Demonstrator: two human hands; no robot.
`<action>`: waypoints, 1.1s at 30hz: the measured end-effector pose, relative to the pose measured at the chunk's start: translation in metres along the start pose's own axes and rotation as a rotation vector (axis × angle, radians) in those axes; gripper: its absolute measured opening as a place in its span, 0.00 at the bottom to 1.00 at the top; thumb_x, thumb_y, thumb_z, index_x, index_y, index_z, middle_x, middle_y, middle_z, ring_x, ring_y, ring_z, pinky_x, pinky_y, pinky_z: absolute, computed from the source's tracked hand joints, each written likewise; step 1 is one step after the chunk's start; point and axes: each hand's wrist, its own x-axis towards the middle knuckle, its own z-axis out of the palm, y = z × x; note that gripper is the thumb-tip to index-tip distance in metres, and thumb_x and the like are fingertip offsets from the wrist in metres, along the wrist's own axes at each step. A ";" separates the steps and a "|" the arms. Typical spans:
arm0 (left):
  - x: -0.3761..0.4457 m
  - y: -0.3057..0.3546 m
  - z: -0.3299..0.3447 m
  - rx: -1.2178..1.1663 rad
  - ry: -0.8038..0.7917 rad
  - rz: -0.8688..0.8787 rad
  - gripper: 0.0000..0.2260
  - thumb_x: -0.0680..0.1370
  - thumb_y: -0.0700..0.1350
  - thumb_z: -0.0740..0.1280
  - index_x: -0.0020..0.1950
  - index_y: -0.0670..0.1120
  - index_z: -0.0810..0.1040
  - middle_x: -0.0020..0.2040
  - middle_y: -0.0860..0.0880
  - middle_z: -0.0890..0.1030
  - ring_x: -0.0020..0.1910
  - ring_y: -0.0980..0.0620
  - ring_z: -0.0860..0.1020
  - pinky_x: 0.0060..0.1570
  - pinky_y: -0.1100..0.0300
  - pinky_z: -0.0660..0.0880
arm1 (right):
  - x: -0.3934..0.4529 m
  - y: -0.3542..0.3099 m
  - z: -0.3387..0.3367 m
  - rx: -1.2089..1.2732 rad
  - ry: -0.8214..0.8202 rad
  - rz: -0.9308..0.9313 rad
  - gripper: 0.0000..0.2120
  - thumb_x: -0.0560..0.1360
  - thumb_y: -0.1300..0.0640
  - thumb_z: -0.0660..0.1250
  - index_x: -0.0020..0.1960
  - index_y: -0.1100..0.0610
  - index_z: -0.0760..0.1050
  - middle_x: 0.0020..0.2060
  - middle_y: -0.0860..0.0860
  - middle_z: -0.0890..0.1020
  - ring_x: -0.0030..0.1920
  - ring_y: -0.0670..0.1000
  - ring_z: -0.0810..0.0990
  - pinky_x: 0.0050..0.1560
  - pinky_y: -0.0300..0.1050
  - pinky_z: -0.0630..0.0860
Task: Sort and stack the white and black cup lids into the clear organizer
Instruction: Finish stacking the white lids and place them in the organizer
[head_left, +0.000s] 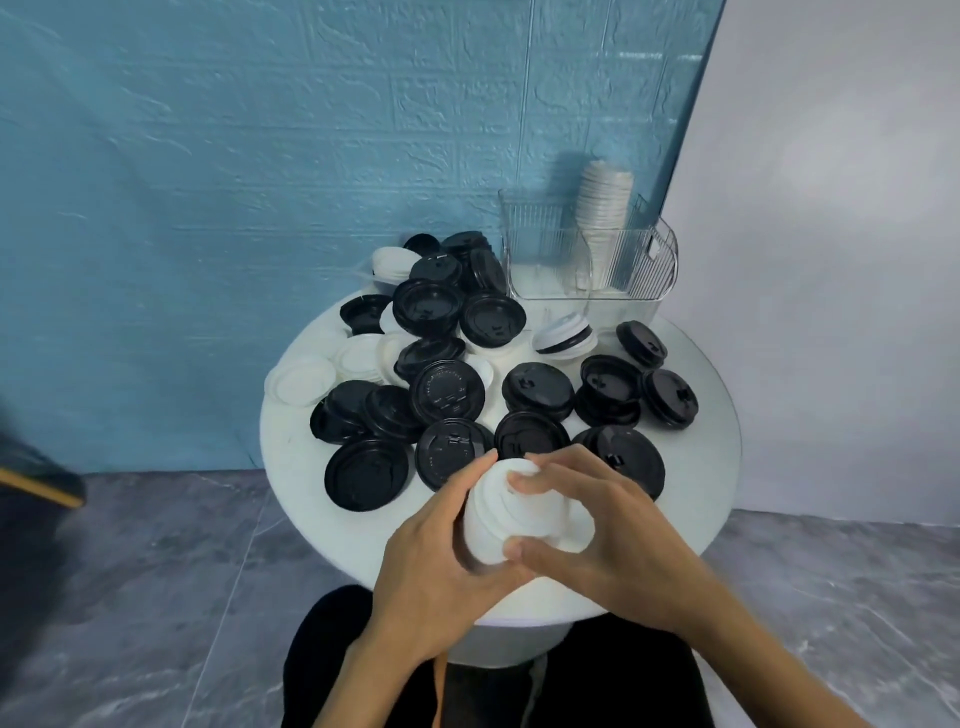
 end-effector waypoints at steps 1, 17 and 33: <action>-0.001 0.000 0.001 -0.005 0.003 -0.003 0.39 0.65 0.73 0.75 0.73 0.72 0.65 0.64 0.68 0.78 0.62 0.63 0.79 0.58 0.55 0.80 | -0.001 0.000 0.000 -0.004 -0.008 -0.004 0.25 0.71 0.34 0.72 0.66 0.41 0.77 0.63 0.32 0.72 0.64 0.36 0.72 0.64 0.38 0.69; 0.001 -0.004 0.007 -0.085 0.043 -0.055 0.42 0.54 0.66 0.78 0.67 0.76 0.70 0.58 0.68 0.82 0.59 0.59 0.80 0.59 0.50 0.80 | 0.140 0.130 -0.094 -0.060 0.329 0.349 0.11 0.76 0.51 0.71 0.57 0.51 0.83 0.55 0.47 0.84 0.57 0.50 0.81 0.59 0.46 0.75; 0.003 0.002 0.006 -0.132 0.051 -0.049 0.43 0.52 0.67 0.79 0.66 0.76 0.70 0.58 0.69 0.82 0.58 0.62 0.81 0.59 0.55 0.79 | 0.180 0.163 -0.082 -0.437 0.035 0.364 0.23 0.71 0.29 0.67 0.52 0.46 0.86 0.62 0.49 0.78 0.68 0.58 0.67 0.63 0.55 0.62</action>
